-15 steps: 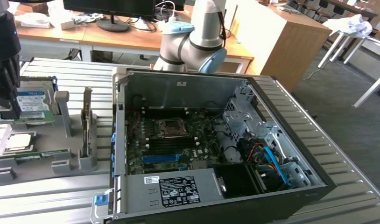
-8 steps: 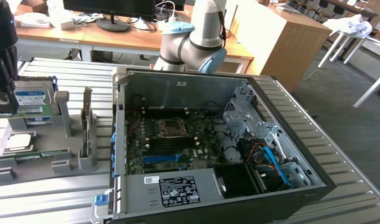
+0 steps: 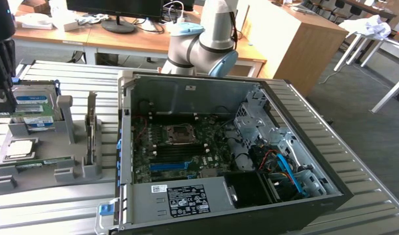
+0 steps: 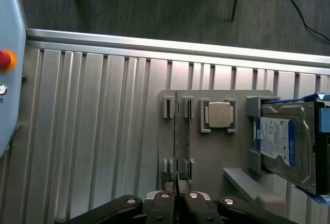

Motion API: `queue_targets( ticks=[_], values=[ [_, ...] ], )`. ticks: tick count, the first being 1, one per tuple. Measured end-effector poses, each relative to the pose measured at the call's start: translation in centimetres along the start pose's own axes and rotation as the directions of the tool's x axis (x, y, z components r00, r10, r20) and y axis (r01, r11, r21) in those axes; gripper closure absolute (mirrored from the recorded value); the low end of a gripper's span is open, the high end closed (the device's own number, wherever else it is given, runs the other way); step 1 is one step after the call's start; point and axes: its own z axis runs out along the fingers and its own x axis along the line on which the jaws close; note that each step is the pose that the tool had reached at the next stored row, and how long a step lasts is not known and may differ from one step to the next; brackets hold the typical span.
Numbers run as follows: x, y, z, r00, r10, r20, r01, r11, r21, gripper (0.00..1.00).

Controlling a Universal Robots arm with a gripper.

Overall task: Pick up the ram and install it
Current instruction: 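Pick up the ram and move it above insertion slot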

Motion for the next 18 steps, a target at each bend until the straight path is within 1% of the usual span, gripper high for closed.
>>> queue_targets(
  ticks=[13, 15, 18],
  values=[
    [0.0, 0.1, -2.13, 1.0, 0.0, 0.0015, 0.0, 1.0, 0.0001, 0.87],
    [0.0, 0.1, -2.35, 1.0, 0.0, 0.0017, 0.0, 1.0, 0.0001, 0.87],
    [0.0, 0.11, -2.41, 1.0, 0.0, 0.0018, 0.0, 1.0, 0.0001, 0.87]
  ],
)
